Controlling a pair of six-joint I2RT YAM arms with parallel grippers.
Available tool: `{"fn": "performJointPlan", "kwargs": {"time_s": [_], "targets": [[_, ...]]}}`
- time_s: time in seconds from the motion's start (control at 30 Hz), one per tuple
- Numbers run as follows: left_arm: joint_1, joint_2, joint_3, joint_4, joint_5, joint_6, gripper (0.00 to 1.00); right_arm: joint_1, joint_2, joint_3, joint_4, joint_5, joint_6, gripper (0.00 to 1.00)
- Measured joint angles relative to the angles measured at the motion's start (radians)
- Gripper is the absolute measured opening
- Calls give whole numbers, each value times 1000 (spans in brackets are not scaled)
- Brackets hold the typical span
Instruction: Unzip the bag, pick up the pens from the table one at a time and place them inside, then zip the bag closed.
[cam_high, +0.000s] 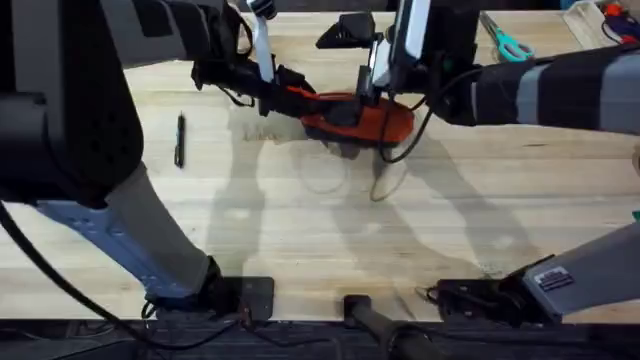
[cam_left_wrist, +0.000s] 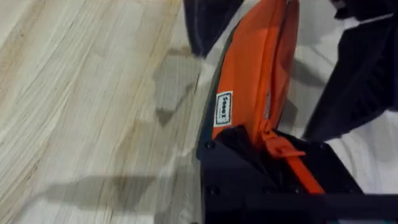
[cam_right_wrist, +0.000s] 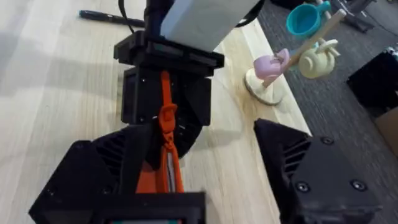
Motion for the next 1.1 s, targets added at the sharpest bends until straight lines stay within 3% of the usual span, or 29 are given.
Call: {"fn": "performJointPlan", "kwargs": {"time_s": [0.23, 0.57, 0.77, 0.83, 0.87, 1.03, 1.1], "targets": [[0, 0, 0, 7, -2, -1, 41, -33, -70, 0, 3, -85, 34, 997], [0, 0, 0, 7, -2, -1, 42, -158, -99, 0, 0, -211, 142, 998], [0, 0, 0, 7, -2, 0, 44, -199, -99, 0, -161, -234, 198, 997], [0, 0, 0, 8, -2, 0, 125, -209, -99, 0, -216, -239, 207, 997], [0, 0, 0, 11, 0, 0, 220, -215, -99, 0, -236, -240, 210, 997], [0, 0, 0, 13, 6, -5, 939, -233, -99, 0, -259, -240, 217, 997], [0, 0, 0, 13, 7, -5, 989, -233, -99, 0, -259, -241, 217, 997]]}}
